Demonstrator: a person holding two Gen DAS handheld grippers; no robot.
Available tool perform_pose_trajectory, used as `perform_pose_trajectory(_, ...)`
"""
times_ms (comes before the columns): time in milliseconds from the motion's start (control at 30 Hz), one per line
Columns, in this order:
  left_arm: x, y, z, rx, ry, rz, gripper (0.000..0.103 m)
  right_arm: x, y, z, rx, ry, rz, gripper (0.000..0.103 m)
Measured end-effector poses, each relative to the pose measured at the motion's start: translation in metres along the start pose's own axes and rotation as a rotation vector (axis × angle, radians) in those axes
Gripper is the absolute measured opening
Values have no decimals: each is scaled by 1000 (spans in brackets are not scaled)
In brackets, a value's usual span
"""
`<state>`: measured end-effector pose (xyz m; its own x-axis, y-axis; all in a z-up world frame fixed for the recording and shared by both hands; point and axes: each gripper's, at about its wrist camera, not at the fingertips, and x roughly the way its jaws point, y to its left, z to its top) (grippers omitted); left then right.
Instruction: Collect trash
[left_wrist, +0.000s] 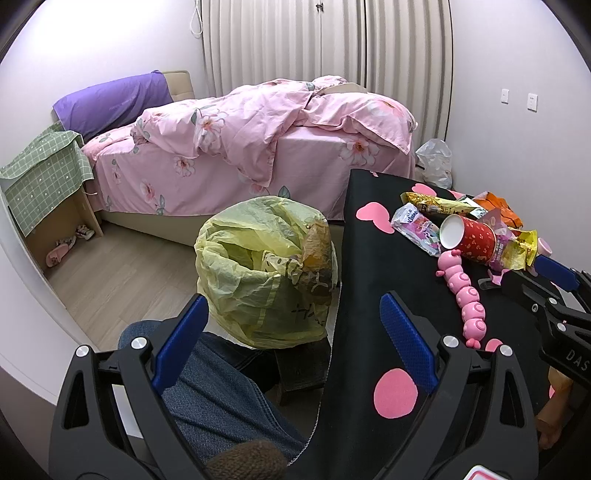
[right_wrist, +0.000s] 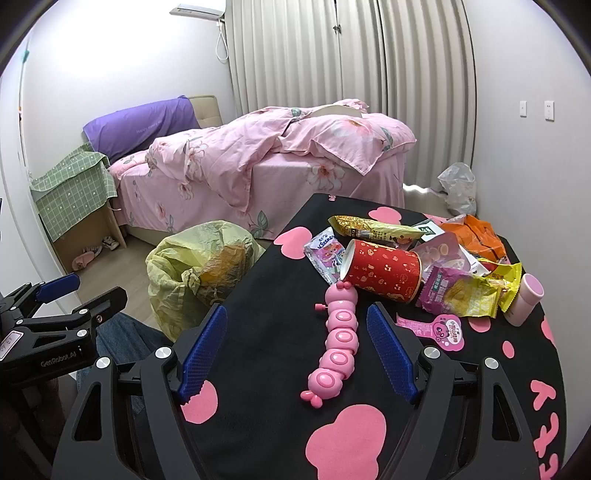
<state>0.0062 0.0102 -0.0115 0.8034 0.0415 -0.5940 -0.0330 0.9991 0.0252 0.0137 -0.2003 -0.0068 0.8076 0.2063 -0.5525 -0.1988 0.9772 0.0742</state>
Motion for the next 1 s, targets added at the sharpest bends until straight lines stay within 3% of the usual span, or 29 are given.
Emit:
perform_pose_trajectory(367,4,0,-1,-7,16,-4,89,1,-2,-1,4,5,-3,75)
perform_pose_trajectory(533,11,-6,2,16,-6,-26,89,3,-18,0,2,12,-50,75)
perform_pose_trajectory(800,47,-31,11,68,15,-187,89,-1,-89,0,58,-5,-219,75)
perform_pose_trajectory(1000,83,-75,36,131,13,-354,93,5,-144,-9,91,24,-243,75)
